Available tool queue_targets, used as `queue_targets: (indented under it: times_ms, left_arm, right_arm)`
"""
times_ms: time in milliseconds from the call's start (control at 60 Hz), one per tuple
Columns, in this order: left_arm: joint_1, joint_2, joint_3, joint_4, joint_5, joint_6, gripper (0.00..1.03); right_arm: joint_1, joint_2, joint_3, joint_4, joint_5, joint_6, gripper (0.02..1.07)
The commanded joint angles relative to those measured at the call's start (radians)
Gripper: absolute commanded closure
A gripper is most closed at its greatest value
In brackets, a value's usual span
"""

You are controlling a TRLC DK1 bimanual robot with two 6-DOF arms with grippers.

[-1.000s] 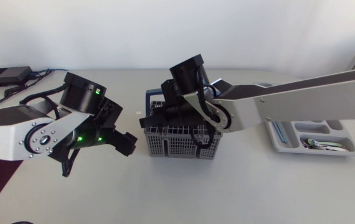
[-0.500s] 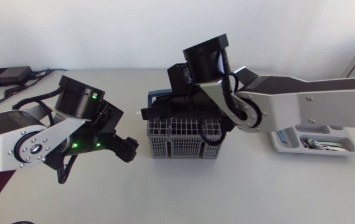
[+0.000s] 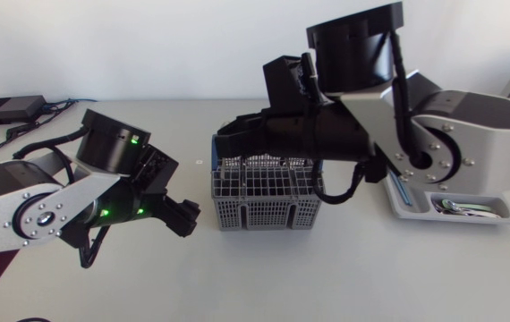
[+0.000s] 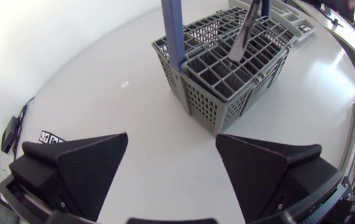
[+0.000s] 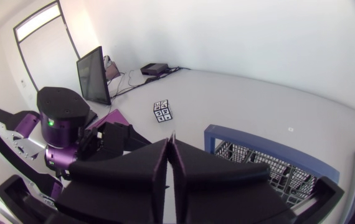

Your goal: Transfer all utensils from the basket to the drawer tray.

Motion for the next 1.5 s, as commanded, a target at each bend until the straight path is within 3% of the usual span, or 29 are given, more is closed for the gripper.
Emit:
queue_targets:
  times_ms: [0, 350, 600, 783, 900, 1083, 1483]
  left_arm:
    - [-0.007, -0.012, -0.023, -0.009, 0.001, 0.013, 0.05]
    - [-0.005, -0.009, -0.02, -0.011, 0.001, 0.013, 0.05]
    - [-0.01, -0.007, -0.009, -0.011, 0.001, 0.011, 0.05]
    - [-0.008, -0.007, -0.009, -0.012, 0.001, 0.011, 0.05]
    - [-0.01, -0.002, -0.006, -0.012, 0.001, 0.01, 0.05]
    - [-0.014, 0.004, -0.002, -0.012, 0.001, 0.007, 0.05]
    - [-0.017, 0.001, -0.003, -0.017, 0.001, 0.005, 0.05]
  right_arm:
    - [-0.02, -0.035, -0.032, -0.011, -0.019, 0.026, 1.02]
    - [-0.319, -0.203, -0.034, -0.241, -0.232, 0.034, 1.02]
    - [-0.547, -0.253, -0.074, -0.426, -0.235, -0.159, 1.02]
    - [-0.817, -0.232, -0.152, -0.451, -0.208, -0.379, 1.02]
    - [-0.96, -0.167, -0.174, -0.434, -0.186, -0.514, 1.02]
    - [-1.106, -0.066, -0.215, -0.256, -0.079, -0.683, 1.02]
    - [-1.228, 0.172, -0.252, 0.126, 0.145, -0.908, 1.02]
